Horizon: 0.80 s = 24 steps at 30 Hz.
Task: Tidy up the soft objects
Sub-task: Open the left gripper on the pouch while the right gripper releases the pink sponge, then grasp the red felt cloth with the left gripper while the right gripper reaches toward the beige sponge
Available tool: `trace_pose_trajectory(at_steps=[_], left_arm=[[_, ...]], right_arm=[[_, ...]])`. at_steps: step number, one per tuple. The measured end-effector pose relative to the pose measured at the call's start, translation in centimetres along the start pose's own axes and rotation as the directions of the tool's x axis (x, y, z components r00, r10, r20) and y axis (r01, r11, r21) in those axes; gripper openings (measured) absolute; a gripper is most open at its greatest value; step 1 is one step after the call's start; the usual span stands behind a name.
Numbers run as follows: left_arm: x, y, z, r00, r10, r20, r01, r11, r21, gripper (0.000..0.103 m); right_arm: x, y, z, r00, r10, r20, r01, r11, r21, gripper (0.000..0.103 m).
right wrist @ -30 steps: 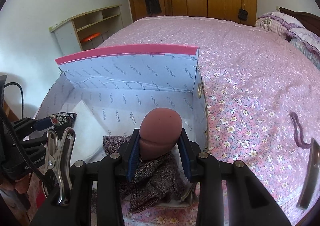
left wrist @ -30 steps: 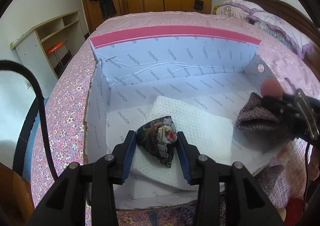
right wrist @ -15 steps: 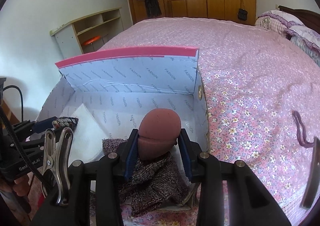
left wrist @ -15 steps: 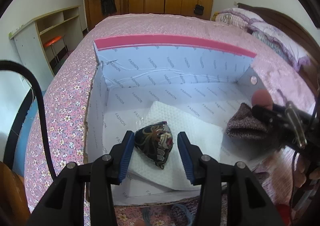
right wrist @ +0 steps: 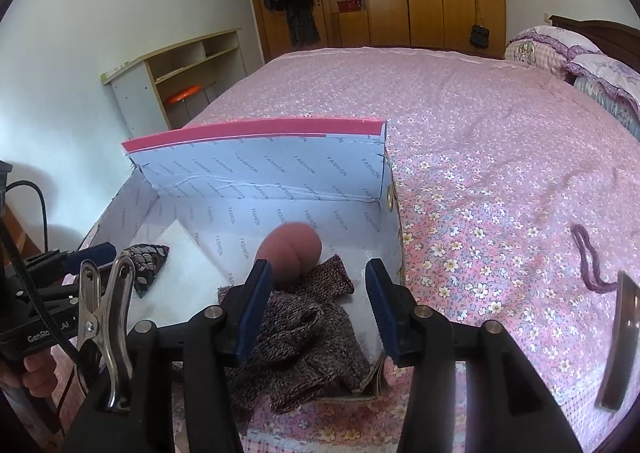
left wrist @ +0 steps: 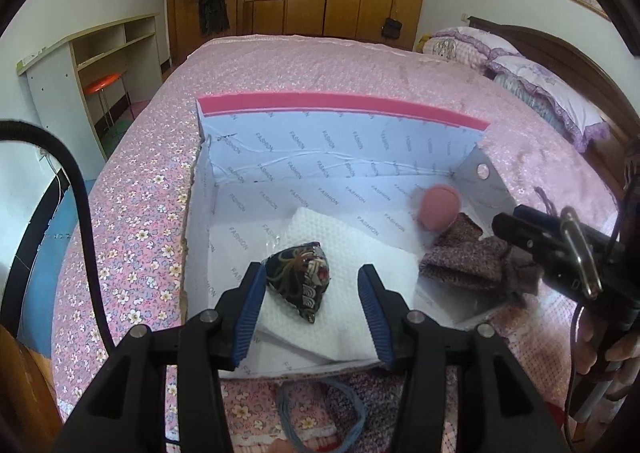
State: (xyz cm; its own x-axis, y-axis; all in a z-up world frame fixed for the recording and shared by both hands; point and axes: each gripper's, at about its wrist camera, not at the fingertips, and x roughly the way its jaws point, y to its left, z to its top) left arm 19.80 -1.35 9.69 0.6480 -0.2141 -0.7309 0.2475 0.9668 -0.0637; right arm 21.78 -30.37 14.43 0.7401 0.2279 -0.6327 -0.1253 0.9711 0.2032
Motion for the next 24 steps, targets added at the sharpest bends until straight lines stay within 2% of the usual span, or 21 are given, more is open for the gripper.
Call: trace_pose_trajectory(at_steps=[13,24], left_arm=[[-4.4,0.5,-1.9,0.999,0.008,0.031,-0.008,1.000,-0.002,0.050],[-7.0,-0.2,-4.6,1.000,-0.013,0.019,0.012,1.000,0.008,0.052]], right_arm=[[-4.0,0.8,-1.2,0.999,0.027,0.033,-0.027,1.000,-0.002,0.050],[-7.2,1.3,-4.4,0.999,0.032,0.021,-0.032,0.999,0.002,0.050]])
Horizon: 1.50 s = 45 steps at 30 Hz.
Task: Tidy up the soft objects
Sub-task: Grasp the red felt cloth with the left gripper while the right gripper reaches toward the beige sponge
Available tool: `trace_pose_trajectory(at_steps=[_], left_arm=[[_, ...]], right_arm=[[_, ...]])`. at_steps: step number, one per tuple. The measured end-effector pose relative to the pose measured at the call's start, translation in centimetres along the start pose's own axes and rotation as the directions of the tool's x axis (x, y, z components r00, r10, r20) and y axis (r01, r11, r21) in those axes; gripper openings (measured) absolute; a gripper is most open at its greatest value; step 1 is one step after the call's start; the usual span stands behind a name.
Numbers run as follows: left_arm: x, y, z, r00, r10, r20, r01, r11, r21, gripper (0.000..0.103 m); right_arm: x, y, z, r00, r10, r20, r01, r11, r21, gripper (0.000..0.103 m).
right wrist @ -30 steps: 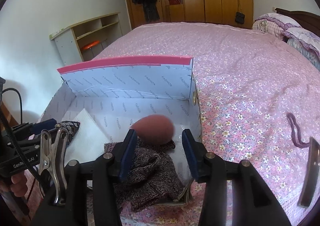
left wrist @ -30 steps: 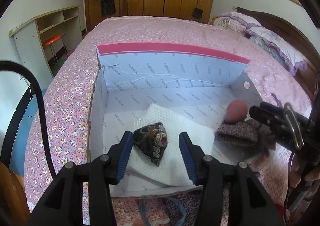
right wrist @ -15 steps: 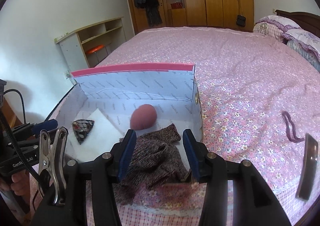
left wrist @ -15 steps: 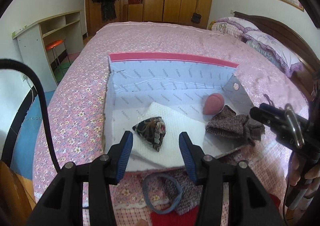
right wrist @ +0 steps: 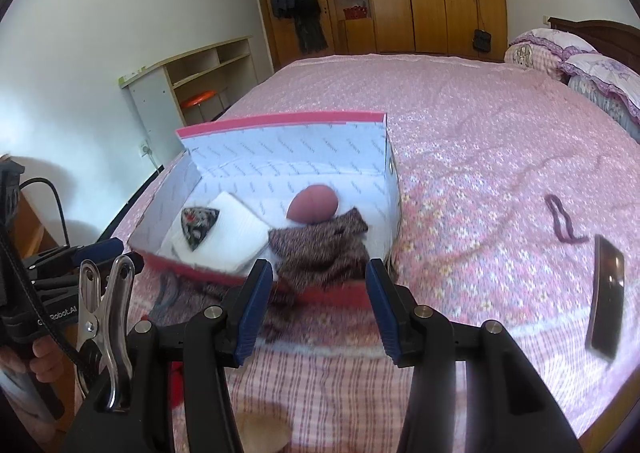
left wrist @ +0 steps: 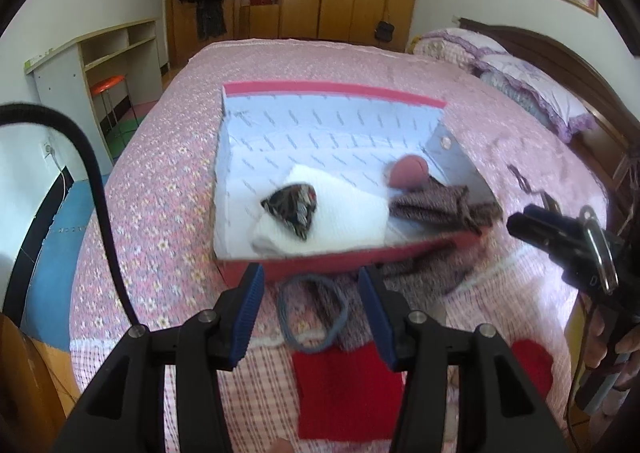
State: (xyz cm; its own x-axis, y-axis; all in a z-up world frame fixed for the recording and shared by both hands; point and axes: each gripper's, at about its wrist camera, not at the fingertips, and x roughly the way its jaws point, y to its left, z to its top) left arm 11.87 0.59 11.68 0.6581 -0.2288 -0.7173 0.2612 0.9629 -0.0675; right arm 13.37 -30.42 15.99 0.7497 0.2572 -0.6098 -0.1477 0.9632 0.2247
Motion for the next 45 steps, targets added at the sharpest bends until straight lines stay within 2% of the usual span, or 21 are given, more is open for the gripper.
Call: trace_pose_trajectory(at_steps=[7,13,15,17,22,25,27,33,36,38,41,44,45], left_arm=[[-0.4,-1.1,-2.5,1.000,-0.005,-0.028,0.005,0.999,0.033,0.056],[-0.4,-2.0,-4.7,0.997,-0.029,-0.067,0.033,0.998,0.049,0.070],[0.1,-2.5,-5.4,0.995,-0.022,-0.095,0.029,0.996,0.079,0.071],[0.6,-2.9,-6.1,0.993,-0.002,-0.118,0.014,0.995,0.103,0.076],[1.3,-3.1,-6.9,0.990,-0.023,-0.141,0.035,0.996,0.082,0.077],[1.8,-3.1,-7.5,0.983,-0.073,-0.166,0.082,0.996,0.048,0.077],[2.1,-3.2,-7.7,0.981,-0.088,-0.174,0.095,0.995,0.034,0.077],[2.8,-3.6,-7.3,0.983,-0.067,-0.172,0.072,0.997,0.022,0.077],[3.1,-3.5,-7.3,0.986,-0.058,-0.159,0.057,0.998,-0.009,0.075],[3.0,-3.6,-7.5,0.988,-0.045,-0.148,0.043,0.999,-0.013,0.068],[2.7,-3.8,-8.0,0.991,-0.019,-0.136,0.022,1.000,0.019,0.057],[2.0,-3.7,-8.1,0.992,-0.028,-0.126,0.032,0.999,0.023,0.055],[1.8,-3.5,-8.2,0.991,-0.032,-0.127,0.035,0.999,0.019,0.055]], right_arm=[[-0.4,0.3,-2.3,0.999,0.002,-0.032,-0.001,1.000,0.021,0.050],[-0.6,0.1,-4.4,0.998,0.020,-0.056,-0.016,0.998,0.065,0.050],[-0.8,0.0,-5.0,0.998,0.022,-0.061,-0.018,0.997,0.076,0.050],[-1.1,-0.1,-5.5,0.998,0.018,-0.066,-0.013,0.997,0.078,0.050],[-2.0,-0.3,-6.8,0.997,-0.025,-0.074,0.029,0.998,0.052,0.050],[-2.3,-0.7,-7.4,0.996,-0.027,-0.089,0.033,0.997,0.063,0.050],[-2.3,-0.9,-7.8,0.995,-0.021,-0.099,0.029,0.996,0.079,0.050],[-2.4,-0.4,-8.8,0.994,0.005,-0.111,0.003,0.998,0.070,0.050],[-2.4,0.3,-9.3,0.992,0.048,-0.113,-0.039,0.996,0.078,0.050],[-2.0,1.1,-9.6,0.988,0.098,-0.120,-0.089,0.993,0.073,0.050],[-1.4,2.2,-9.8,0.986,0.107,-0.130,-0.102,0.994,0.044,0.050],[-0.9,2.8,-9.9,0.983,0.121,-0.142,-0.116,0.992,0.041,0.052],[-0.7,3.1,-10.0,0.982,0.124,-0.145,-0.119,0.992,0.040,0.057]])
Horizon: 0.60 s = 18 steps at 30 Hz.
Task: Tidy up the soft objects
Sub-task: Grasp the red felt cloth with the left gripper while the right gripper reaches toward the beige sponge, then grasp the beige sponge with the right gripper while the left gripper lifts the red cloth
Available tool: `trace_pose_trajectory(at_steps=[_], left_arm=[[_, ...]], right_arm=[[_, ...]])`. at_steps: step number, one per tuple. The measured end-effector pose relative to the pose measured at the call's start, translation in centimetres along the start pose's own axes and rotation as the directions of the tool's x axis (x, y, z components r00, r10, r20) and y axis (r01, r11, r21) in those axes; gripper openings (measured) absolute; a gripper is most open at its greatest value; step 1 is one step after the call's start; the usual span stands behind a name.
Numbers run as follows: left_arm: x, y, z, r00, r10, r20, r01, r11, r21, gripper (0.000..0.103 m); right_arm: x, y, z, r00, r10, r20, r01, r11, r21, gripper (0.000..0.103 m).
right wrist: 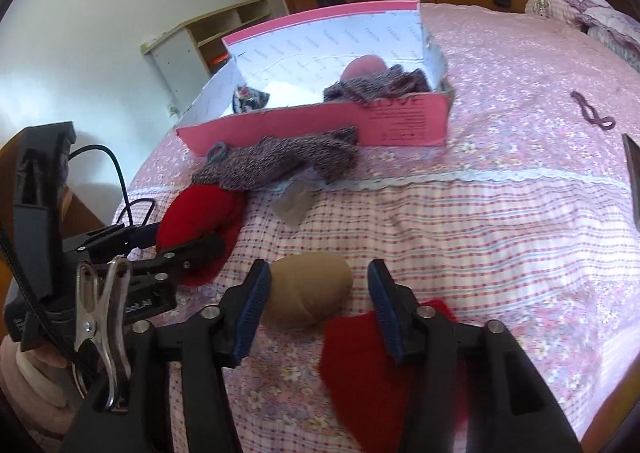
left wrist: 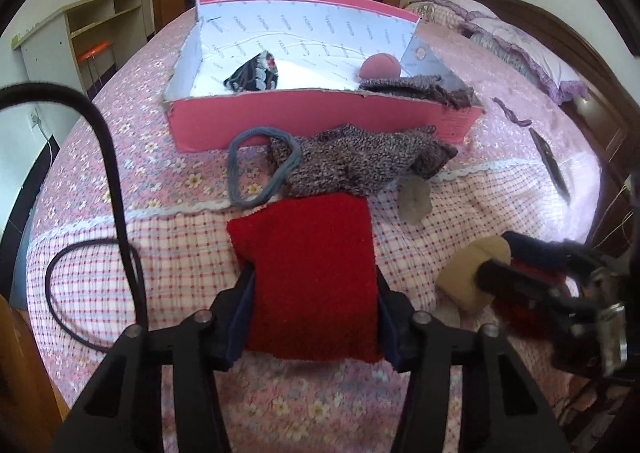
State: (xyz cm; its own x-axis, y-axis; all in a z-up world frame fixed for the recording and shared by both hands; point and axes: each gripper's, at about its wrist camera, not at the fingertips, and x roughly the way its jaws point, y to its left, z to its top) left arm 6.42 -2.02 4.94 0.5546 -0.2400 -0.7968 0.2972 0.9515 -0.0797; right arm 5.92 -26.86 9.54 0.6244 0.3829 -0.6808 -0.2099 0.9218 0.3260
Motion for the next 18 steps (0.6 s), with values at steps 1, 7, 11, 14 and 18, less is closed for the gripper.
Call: trace_pose_trajectory(at_steps=[1,7,11,14,18], left_arm=[[-0.2,0.2,-0.1,1.000,-0.006,-0.004,0.006,1.000,-0.007,0.054],[-1.8,1.0,-1.3,1.000,-0.020,-0.008,0.020,1.000,-0.002,0.054],[-3.2,1.3,-1.8,0.999,-0.033,0.016,0.033,0.999,-0.004,0.054],[-4.0,1.4,-1.7,0.999,-0.034,0.038,0.034,0.999,-0.006,0.054],[-4.4,1.6,-1.5,0.998,-0.026,0.055,0.027,1.000,-0.007,0.054]], right_arm=[[0.2,0.1,-0.1,1.000,0.003,-0.006,-0.003,1.000,-0.004,0.058],[1.0,1.1,-0.5,1.000,-0.007,-0.017,0.006,0.999,-0.052,0.058],[1.2,1.3,-0.7,1.000,-0.002,-0.015,0.001,0.999,-0.052,0.058],[1.2,1.2,-0.7,1.000,0.002,-0.012,-0.003,0.999,-0.053,0.056],[0.9,1.2,-1.1,1.000,0.020,-0.010,-0.021,0.999,-0.048,0.044]])
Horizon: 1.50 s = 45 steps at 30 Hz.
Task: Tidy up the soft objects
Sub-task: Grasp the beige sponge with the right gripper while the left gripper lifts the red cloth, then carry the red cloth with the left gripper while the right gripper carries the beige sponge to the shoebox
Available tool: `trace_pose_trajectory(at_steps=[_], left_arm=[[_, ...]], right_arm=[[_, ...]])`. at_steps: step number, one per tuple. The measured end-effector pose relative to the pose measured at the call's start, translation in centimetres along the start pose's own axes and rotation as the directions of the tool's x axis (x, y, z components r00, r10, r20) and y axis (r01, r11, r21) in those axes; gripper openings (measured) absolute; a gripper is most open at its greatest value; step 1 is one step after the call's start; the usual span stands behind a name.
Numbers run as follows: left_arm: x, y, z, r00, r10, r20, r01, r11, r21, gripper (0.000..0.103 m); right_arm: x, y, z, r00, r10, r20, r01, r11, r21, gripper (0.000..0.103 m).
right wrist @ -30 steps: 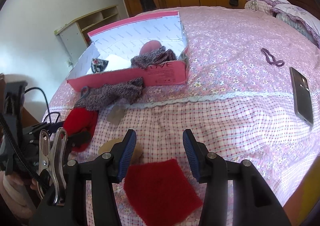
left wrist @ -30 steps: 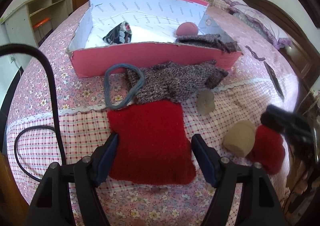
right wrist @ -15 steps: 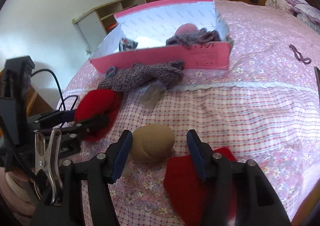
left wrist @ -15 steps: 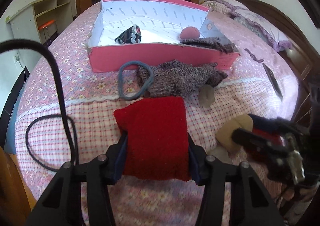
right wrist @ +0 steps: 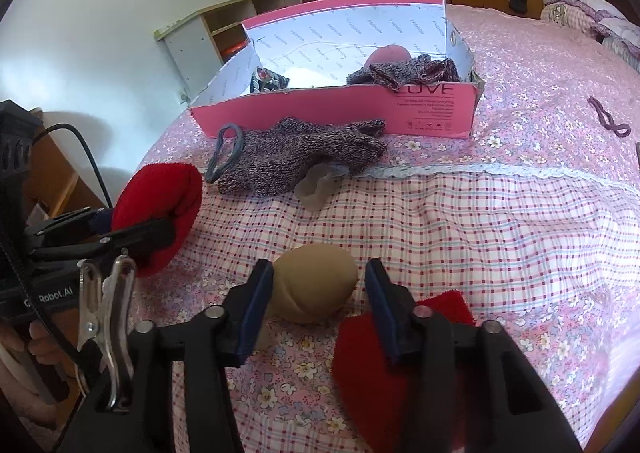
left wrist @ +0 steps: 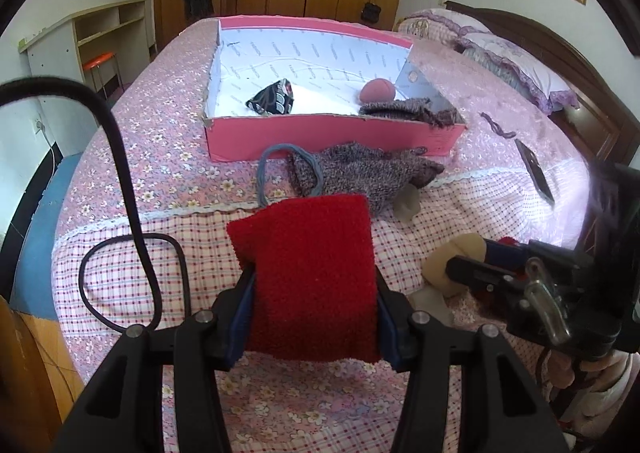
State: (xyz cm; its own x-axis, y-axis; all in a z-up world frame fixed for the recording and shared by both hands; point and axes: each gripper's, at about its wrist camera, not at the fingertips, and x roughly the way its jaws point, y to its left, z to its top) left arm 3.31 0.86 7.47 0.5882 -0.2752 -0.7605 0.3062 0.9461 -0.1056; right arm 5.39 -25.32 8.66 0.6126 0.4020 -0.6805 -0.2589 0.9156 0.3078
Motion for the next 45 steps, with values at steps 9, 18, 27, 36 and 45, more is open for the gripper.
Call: trace_pose_trajectory(at_steps=[9,18,27,36,45], left_arm=[[-0.5,0.7,0.4,1.000,0.008,0.017,-0.008,1.000,-0.006,0.054],[-1.0,1.0,1.7,0.999,0.008,0.048,-0.007,1.000,-0.019,0.054],[-1.0,1.1,3.8,0.997,0.014,0.075,-0.012,1.000,-0.021,0.054],[-0.6,0.8,6.3,0.994,0.033,0.100,-0.033,0.999,-0.002,0.054],[0.5,1.1,9.1,0.993,0.045,0.113,-0.045,0.999,0.001,0.054]], right_arm=[[-1.0,0.5,0.2,0.999,0.026,0.039,-0.026,1.000,0.003,0.035],[-2.7,1.2,1.4,0.995,0.043,0.093,-0.041,0.999,-0.025,0.035],[-3.9,0.9,2.7,0.990,0.029,0.137,-0.026,0.999,-0.029,0.035],[-4.6,0.2,4.1,0.986,0.011,0.165,-0.004,0.999,-0.038,0.035],[-4.8,-0.4,5.7,0.982,-0.005,0.190,0.013,0.999,-0.043,0.035]])
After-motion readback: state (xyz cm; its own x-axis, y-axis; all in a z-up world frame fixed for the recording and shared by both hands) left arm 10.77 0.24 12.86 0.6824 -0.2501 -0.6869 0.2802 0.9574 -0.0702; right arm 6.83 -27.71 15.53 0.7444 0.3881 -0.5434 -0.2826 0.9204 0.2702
